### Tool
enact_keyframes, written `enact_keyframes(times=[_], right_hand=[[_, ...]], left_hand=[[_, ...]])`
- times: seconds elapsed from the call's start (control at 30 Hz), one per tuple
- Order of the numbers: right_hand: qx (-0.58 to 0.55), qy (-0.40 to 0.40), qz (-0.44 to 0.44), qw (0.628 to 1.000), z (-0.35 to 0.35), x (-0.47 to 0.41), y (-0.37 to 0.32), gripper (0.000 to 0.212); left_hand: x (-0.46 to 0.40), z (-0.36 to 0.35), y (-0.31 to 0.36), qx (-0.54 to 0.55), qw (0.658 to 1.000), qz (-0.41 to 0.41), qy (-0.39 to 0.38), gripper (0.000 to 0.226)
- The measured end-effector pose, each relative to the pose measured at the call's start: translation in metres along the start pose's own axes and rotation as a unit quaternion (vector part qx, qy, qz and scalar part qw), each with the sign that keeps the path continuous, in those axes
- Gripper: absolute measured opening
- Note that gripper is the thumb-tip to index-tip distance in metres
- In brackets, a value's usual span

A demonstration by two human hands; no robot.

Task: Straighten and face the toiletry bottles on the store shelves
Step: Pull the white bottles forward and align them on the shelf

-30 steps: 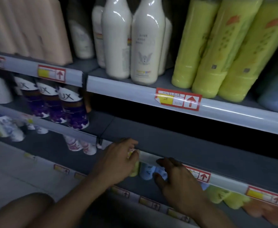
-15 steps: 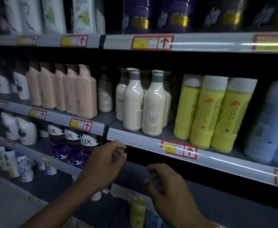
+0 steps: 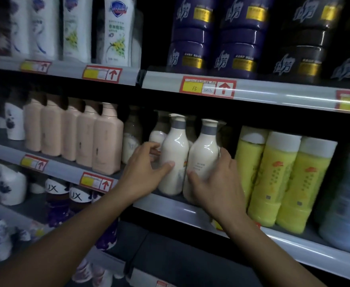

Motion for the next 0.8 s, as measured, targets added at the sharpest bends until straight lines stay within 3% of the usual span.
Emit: enact_keyframes(times=[0.27, 0.5, 0.8], right_hand=[[-0.029, 0.019, -0.021, 0.999, -0.022, -0.007, 0.020, 0.091], [-0.055, 0.054, 0.008, 0.997, -0.023, -0.006, 0.027, 0.085], [-0.152, 0.110, 0.081, 0.979, -0.011, 0.012, 0.016, 0.093]], left_hand=[[-0.006, -0.040, -0.015, 0.070, 0.997, 0.027, 0.025, 0.095], [-0.001, -0.033, -0.009, 0.089, 0.994, 0.007, 0.060, 0.070], [0.030, -0.003, 0.010, 0.181, 0.975, -0.020, 0.127, 0.069]])
Point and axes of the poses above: each hand's wrist, its own x-axis away from the middle knuckle, its own z-axis out of the back of the hand, y = z × x, the point moved 4 cm from there along -x, towards the middle knuckle, and after that the axes turned 7 degrees about -x, right-handed, at the moved point
